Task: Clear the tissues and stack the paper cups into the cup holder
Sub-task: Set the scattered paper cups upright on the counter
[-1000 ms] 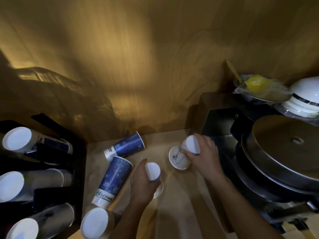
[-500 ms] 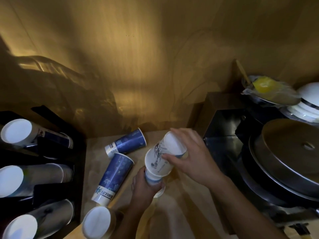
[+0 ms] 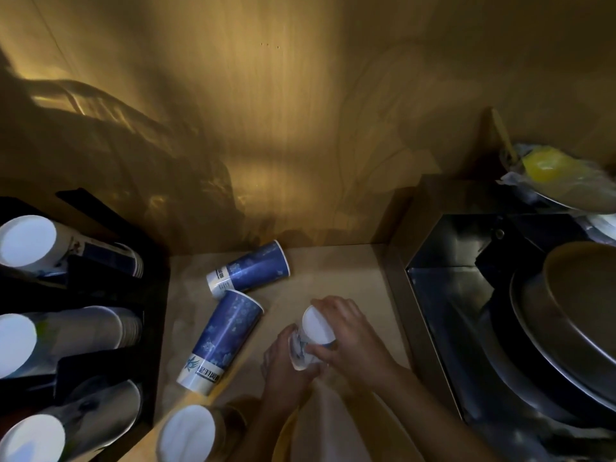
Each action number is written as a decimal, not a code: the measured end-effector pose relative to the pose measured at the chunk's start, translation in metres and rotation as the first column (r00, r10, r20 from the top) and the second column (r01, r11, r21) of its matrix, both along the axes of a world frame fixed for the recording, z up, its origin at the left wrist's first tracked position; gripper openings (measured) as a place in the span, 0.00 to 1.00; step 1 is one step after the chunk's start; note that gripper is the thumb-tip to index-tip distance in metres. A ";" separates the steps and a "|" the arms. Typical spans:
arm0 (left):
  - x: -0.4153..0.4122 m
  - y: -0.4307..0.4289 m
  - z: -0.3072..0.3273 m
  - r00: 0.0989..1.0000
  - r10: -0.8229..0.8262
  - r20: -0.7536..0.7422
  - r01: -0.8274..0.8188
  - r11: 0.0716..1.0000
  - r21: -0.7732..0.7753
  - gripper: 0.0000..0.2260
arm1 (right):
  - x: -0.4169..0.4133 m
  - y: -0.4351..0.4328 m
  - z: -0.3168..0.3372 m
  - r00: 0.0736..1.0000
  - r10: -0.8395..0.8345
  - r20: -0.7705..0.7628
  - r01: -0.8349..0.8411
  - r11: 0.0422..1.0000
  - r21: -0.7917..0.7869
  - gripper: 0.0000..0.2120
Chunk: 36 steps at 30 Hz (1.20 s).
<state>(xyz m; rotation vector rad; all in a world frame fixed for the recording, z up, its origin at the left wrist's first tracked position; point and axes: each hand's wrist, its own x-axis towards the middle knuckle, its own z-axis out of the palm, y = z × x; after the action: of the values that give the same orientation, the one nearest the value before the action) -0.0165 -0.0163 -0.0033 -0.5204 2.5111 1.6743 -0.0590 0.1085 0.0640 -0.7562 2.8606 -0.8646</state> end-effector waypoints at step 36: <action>-0.026 -0.125 0.094 0.977 -0.067 0.202 0.155 0.873 -0.462 0.21 | -0.056 -0.076 0.035 0.954 0.222 -0.203 -0.158 0.944 0.291 0.23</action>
<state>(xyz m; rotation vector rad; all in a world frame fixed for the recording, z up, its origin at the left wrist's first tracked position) -0.0428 -0.1411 0.0910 -0.5180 2.7446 0.9096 -0.1148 0.0330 0.0988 -1.1411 2.9449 -0.3688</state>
